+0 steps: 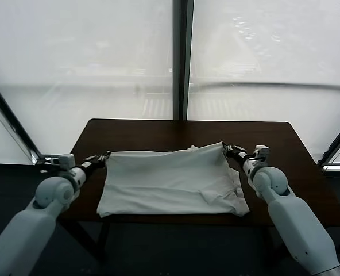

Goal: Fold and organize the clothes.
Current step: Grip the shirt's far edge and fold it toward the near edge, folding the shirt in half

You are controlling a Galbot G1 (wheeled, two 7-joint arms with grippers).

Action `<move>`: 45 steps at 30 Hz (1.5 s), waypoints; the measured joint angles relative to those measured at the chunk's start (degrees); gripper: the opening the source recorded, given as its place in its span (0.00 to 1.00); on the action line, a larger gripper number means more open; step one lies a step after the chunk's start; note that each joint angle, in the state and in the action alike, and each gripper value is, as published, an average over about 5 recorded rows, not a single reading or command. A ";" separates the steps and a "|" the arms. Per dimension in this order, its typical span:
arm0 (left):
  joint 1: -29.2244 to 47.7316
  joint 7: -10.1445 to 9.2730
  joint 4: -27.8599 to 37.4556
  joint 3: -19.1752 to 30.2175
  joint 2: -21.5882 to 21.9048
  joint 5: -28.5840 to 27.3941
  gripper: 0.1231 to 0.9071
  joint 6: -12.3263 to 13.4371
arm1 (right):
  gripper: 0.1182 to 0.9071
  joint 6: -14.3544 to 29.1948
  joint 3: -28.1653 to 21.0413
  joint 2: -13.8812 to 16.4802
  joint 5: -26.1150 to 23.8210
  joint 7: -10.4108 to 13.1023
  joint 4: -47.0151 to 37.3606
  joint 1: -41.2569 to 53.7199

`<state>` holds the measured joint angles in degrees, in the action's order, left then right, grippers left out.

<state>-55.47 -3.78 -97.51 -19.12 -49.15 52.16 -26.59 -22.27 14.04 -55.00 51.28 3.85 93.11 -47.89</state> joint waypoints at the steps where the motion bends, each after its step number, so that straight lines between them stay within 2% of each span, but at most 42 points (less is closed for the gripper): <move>1: -0.77 -0.08 -0.82 -0.44 0.05 0.05 0.12 -0.04 | 0.03 -0.12 0.38 0.65 0.02 0.21 1.21 -0.91; 11: -9.41 -1.01 -9.20 -7.08 -0.48 0.07 0.12 -0.08 | 0.03 -2.15 4.80 6.56 0.52 1.55 12.37 -10.42; 19: -17.48 -1.68 -15.90 -11.75 -1.83 -1.68 0.12 -0.06 | 0.03 -6.34 7.22 9.65 -0.97 2.83 18.65 -17.19; 27: -24.42 -1.33 -19.35 -13.61 -3.80 -4.81 0.12 0.06 | 0.03 -9.76 7.22 10.81 -3.30 3.25 19.59 -21.28; 37: -30.55 -1.14 -20.66 -15.38 -6.47 -6.73 0.12 0.75 | 0.03 -10.12 5.89 11.49 -3.31 3.60 20.24 -22.18; 43: -32.86 -2.58 -21.15 -15.82 -7.77 -7.15 0.13 0.18 | 0.04 -8.01 6.14 11.90 -3.70 3.05 20.77 -22.81; 45: -33.48 -3.27 -21.55 -16.04 -8.16 -7.00 0.17 -0.66 | 0.11 -6.94 6.50 12.27 -4.12 2.42 21.11 -23.17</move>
<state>-88.95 -7.04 -119.06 -35.16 -57.32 45.15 -27.24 -29.21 20.54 -42.72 47.17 6.27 114.23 -71.06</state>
